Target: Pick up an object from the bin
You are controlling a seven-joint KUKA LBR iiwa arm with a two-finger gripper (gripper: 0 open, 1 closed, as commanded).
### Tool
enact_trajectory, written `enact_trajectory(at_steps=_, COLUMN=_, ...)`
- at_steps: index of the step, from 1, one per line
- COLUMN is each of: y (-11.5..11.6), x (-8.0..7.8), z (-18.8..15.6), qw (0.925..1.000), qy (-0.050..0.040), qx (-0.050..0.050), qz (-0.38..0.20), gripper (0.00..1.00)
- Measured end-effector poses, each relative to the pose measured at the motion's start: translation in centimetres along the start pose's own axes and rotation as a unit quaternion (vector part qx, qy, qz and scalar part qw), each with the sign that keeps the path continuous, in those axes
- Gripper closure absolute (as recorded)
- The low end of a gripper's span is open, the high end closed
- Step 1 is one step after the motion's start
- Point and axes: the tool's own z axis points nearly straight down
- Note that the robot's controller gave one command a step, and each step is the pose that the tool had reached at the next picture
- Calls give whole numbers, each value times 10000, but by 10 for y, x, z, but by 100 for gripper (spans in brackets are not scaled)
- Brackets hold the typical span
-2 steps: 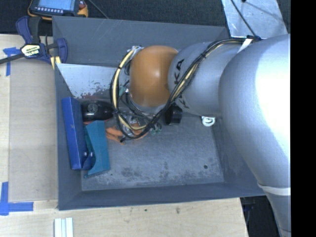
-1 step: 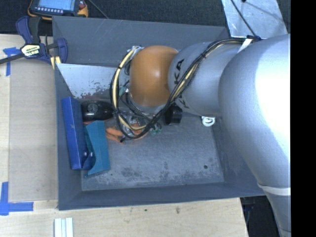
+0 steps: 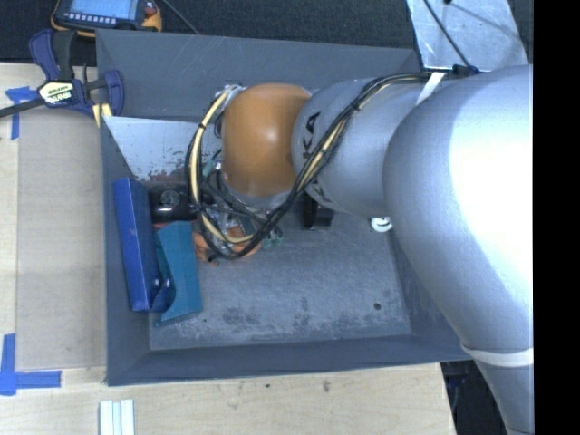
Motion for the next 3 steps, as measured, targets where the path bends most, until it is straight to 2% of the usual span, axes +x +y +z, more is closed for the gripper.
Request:
enact_trajectory(at_steps=1, y=10, x=14, z=0, qw=10000, qy=-12, qx=-5, qz=-24, gripper=100)
enact_trajectory(at_steps=2, y=15, x=28, z=-50, qw=9999, qy=56, qx=-10, qz=-112, gripper=100)
enact_trajectory(at_steps=3, y=-3, x=11, z=-79, qw=9999, qy=-8, qx=-10, qz=-126, gripper=100)
